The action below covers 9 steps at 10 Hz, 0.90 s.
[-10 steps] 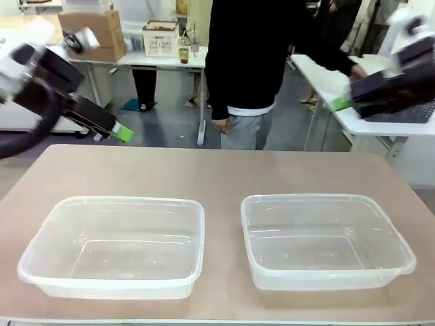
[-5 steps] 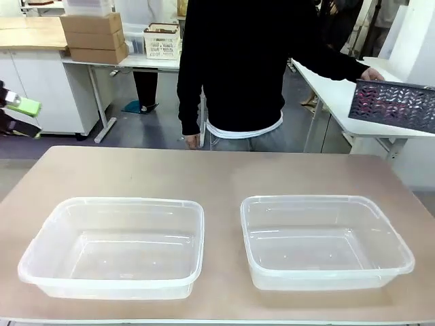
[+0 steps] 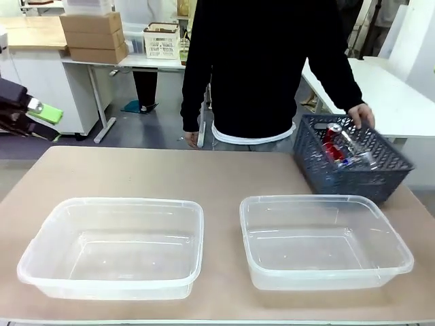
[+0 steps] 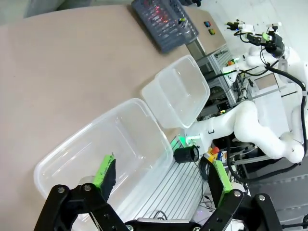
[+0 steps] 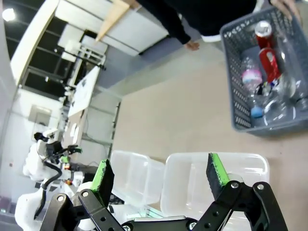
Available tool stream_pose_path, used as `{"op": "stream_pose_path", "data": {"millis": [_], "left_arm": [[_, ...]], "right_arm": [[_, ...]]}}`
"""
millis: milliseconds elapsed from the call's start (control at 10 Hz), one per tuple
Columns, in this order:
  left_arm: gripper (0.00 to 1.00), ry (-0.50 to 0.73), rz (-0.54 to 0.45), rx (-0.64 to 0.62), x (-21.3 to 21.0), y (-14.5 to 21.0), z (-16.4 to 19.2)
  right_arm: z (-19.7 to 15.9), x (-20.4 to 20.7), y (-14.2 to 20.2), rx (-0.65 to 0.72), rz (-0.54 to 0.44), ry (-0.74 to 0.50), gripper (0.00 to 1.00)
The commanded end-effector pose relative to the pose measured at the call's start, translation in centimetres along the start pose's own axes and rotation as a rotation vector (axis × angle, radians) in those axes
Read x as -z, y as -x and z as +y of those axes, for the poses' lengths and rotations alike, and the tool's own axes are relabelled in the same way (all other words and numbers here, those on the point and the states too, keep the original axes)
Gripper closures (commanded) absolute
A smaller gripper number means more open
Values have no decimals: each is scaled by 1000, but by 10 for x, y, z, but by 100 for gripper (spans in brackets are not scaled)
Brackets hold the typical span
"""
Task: Sort the waste into each basket.
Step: Pick up the Organizing box on the left side of the table and lift it.
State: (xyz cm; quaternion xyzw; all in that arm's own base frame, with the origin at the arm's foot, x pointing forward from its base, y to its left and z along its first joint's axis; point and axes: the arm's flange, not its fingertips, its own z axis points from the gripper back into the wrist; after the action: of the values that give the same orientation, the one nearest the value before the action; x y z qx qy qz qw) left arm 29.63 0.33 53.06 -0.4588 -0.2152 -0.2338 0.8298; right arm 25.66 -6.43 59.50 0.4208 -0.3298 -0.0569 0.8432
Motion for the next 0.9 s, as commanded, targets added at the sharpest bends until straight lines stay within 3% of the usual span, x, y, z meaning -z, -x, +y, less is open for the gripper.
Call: {"op": "stream_pose_path", "data": {"millis": [0, 100, 200, 300, 400, 500, 700, 800], "left_arm": [[0, 20, -15, 20, -3, -1, 3], [0, 0, 0, 0, 0, 0, 0], [0, -60, 75, -32, -1, 3, 0], [0, -211, 143, -69, -7, 11, -1], [0, -357, 182, -149, -22, 25, 1], [0, -464, 207, -252, -31, 46, -3], [0, -475, 287, -249, -6, 73, -7], [0, -426, 322, -190, 17, 72, -7]], "right_arm": [[-3, -4, -5, -11, -5, -25, 0], [0, 0, 0, 0, 0, 0, 0], [28, 38, 0, -38, 89, 47, 0], [69, 87, 10, -101, 168, 80, 0], [112, 143, 35, -163, 304, 65, 0], [151, 207, 82, -229, 437, 93, 0], [183, 285, 167, -358, 652, 140, 0], [183, 292, 184, -423, 698, 140, 0]]}}
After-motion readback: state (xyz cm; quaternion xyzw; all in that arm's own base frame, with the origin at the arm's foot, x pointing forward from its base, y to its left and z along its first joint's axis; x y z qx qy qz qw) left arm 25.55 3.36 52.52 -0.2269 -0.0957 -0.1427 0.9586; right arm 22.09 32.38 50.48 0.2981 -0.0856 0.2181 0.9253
